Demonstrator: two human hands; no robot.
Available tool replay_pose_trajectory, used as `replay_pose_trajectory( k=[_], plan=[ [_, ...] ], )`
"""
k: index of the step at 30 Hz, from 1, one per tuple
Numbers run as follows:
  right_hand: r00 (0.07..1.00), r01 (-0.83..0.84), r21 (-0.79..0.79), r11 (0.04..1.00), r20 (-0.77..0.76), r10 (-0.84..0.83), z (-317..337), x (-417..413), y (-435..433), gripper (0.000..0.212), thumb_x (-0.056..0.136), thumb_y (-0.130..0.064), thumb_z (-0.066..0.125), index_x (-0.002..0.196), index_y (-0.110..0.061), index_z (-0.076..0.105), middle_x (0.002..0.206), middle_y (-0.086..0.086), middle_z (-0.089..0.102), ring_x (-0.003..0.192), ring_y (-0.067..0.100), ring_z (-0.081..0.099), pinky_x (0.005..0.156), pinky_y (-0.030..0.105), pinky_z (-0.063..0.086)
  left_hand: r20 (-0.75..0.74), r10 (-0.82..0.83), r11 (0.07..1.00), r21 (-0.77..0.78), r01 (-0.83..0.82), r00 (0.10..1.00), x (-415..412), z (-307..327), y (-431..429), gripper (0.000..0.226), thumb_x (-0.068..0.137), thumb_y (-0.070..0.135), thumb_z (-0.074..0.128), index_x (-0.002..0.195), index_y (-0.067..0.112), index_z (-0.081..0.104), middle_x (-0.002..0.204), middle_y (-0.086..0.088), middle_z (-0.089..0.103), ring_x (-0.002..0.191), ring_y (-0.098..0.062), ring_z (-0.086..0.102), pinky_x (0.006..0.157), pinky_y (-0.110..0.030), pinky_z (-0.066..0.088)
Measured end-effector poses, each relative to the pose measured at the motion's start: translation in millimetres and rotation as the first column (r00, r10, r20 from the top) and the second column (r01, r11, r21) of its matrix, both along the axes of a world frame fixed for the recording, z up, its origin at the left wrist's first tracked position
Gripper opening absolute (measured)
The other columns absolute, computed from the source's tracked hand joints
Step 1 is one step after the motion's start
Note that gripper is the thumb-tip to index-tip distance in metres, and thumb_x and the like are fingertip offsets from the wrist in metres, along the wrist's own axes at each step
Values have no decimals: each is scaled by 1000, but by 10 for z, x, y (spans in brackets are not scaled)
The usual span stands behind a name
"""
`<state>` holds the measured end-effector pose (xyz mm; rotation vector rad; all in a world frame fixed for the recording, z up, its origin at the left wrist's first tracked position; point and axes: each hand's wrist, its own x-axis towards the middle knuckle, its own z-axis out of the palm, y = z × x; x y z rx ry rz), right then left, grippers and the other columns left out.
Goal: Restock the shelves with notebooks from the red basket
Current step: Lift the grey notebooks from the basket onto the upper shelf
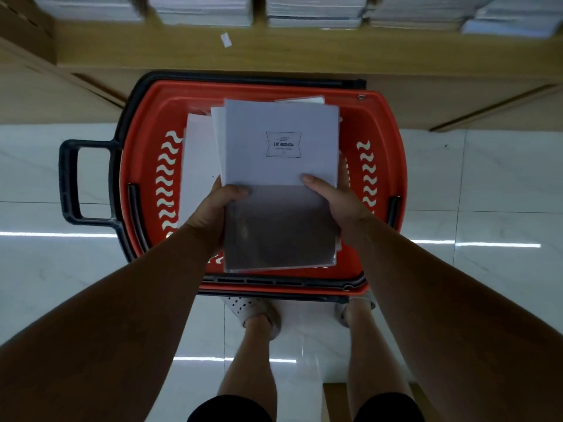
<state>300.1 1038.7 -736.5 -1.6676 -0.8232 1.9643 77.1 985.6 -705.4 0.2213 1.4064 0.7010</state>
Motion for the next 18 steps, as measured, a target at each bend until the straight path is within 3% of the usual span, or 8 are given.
replay_pose_trajectory(
  k=[4,8,10,14,18],
  plan=[
    [999,25,-58,998,-23,-26,-4,47,-22,72,90,-28,79,153,-32,45,134,-3,69,118,18,69,96,38,59,30,-5,999,-36,6,1000,11,-32,28,53,69,28,63,121,16,61,93,-4,76,80,-20,74,57,-30,60],
    [998,66,-92,994,24,-64,70,122,-27,62,93,-28,76,149,-32,50,129,-4,71,118,20,68,94,38,56,61,-10,1000,-10,10,998,85,-44,72,48,70,26,64,118,22,60,91,-2,75,74,-15,75,57,-27,59],
    [993,109,-143,984,50,-102,132,123,-41,46,94,-29,74,138,-27,60,119,-2,73,111,22,69,85,35,55,70,-10,1000,29,8,997,130,-56,72,52,71,23,65,122,26,58,98,-1,75,80,-15,76,62,-29,60],
    [992,120,-248,961,63,-108,199,124,-59,29,92,-35,75,119,-25,68,113,2,74,105,24,71,82,37,55,59,-8,996,90,3,998,152,-61,66,59,72,20,65,130,25,55,109,-5,72,93,-21,74,71,-34,62],
    [994,104,-209,972,63,-93,209,202,-67,33,92,-28,75,124,-26,66,113,0,74,105,23,72,87,37,57,56,-17,992,122,10,998,173,-91,40,73,74,17,65,145,15,48,120,-12,69,106,-30,71,78,-39,61]
  ],
)
